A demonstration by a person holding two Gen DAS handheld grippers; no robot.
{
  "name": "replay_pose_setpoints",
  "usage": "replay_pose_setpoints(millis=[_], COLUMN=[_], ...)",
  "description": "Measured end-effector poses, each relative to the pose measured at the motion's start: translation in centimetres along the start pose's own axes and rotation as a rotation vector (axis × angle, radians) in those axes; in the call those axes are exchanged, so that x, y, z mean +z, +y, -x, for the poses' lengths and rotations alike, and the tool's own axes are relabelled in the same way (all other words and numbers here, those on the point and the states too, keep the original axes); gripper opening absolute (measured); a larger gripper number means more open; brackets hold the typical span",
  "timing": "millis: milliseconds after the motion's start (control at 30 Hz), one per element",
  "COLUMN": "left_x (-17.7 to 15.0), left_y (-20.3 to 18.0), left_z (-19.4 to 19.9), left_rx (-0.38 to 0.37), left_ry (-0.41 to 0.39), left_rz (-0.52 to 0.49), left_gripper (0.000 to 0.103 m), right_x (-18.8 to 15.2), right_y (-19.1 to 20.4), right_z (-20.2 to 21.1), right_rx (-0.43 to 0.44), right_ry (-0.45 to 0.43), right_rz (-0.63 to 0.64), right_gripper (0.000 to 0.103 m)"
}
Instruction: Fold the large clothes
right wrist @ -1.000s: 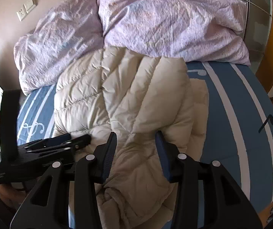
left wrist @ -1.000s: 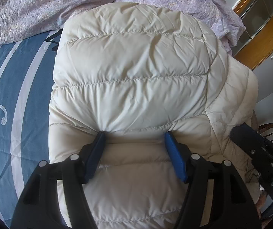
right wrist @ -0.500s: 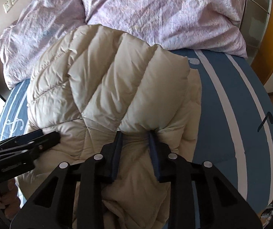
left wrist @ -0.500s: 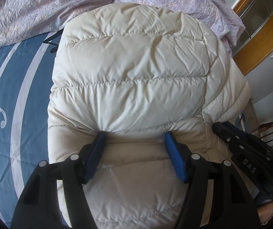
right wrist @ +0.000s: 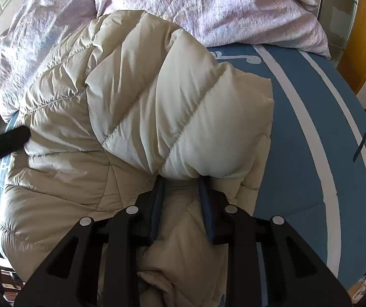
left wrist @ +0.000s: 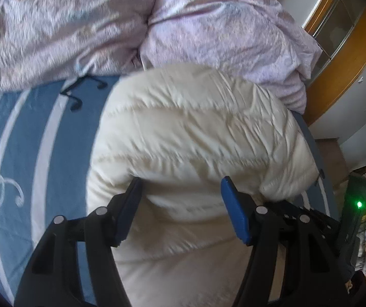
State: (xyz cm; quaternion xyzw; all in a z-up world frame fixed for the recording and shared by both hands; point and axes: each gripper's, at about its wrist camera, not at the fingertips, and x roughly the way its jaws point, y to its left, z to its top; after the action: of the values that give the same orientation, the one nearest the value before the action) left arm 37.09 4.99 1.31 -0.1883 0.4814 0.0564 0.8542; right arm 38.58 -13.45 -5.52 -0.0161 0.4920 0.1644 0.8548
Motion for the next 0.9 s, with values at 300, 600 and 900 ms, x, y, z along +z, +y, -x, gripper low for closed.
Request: replay_pose_setpoints(millis=[300,600,900], left_x=[0.6,-0.2,-0.1], left_y=[1.2,0.7,1.1], left_z=[-2.5,-4.6,-4.6], left_rx=[0.139,0.195,0.177], left_ry=[0.008,0.049,0.058], left_rz=[-0.063,-0.134,-0.12], left_gripper=[0.067,0.069,0.069], right_x=[0.4,0.8,2.6], right_y=[-0.5,-1.0,-0.1], right_z=[-0.8,-0.8,5.4], right_rx=[0.013,0.007,0.097], right_ry=[0.0,-0.007,-0.164], right_rz=[-0.001,-0.009,-0.03], right_gripper=[0.028,0.028,0.033])
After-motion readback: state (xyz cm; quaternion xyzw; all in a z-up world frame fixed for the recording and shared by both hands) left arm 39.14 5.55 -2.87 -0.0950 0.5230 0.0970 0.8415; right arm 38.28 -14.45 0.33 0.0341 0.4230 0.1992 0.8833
